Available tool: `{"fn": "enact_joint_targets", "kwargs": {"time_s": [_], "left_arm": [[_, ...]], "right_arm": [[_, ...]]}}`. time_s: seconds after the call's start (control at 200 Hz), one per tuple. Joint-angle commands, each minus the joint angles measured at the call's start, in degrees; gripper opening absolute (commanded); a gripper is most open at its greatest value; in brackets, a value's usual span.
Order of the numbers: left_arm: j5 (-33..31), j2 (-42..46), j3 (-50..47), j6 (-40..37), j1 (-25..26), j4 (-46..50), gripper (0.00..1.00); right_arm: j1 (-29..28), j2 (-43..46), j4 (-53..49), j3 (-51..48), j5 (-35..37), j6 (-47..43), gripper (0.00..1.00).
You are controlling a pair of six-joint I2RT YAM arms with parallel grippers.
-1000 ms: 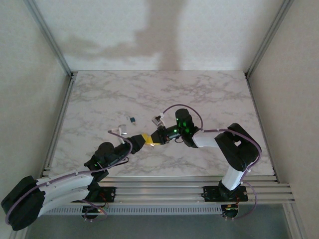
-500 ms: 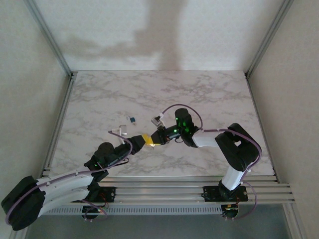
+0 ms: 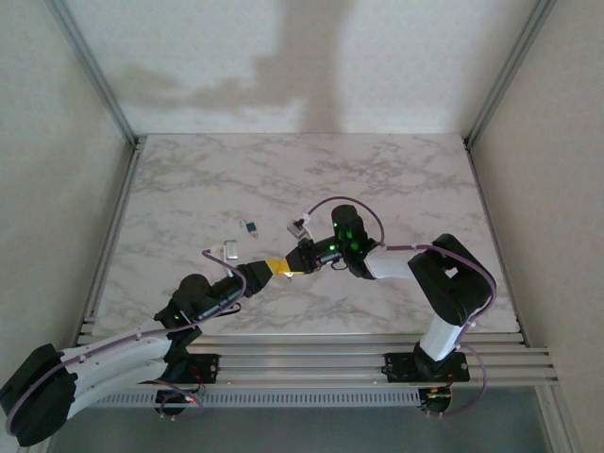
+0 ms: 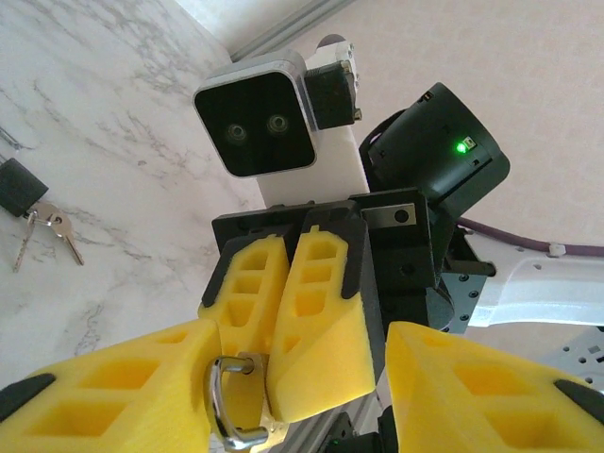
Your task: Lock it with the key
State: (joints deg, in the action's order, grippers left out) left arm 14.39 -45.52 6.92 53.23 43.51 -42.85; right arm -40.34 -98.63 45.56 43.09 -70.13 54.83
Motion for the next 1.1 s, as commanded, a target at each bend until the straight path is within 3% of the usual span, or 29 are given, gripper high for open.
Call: {"fn": "enact_joint_targets", "kwargs": {"time_s": [0.0, 0.275, 0.601, 0.851, 1.096], "left_arm": [[2.68, 0.60, -0.59, 0.42, 0.43, -3.43, 0.44], [0.15, 2.74, -0.77, -1.36, 0.43, 1.41, 0.35], [-2.53, 4.11, 0.81, -2.42, 0.31, 6.28, 0.38], [-2.94, 3.26, 1.76, -2.80, 0.31, 6.92, 0.32], [-4.68, 3.94, 2.75, -3.66, 0.26, 9.19, 0.35]], "right_arm": [[0.26, 0.09, -0.10, 0.94, 0.61, 0.08, 0.00], [0.35, 0.67, 0.69, 0.65, 0.31, 0.52, 0.00], [0.21, 0.67, 1.42, 0.50, -0.11, 0.87, 0.00], [0.09, 0.67, 0.90, 0.59, -0.25, 0.34, 0.00], [-0.18, 1.42, -1.39, 0.77, -0.22, -1.46, 0.00]]}}
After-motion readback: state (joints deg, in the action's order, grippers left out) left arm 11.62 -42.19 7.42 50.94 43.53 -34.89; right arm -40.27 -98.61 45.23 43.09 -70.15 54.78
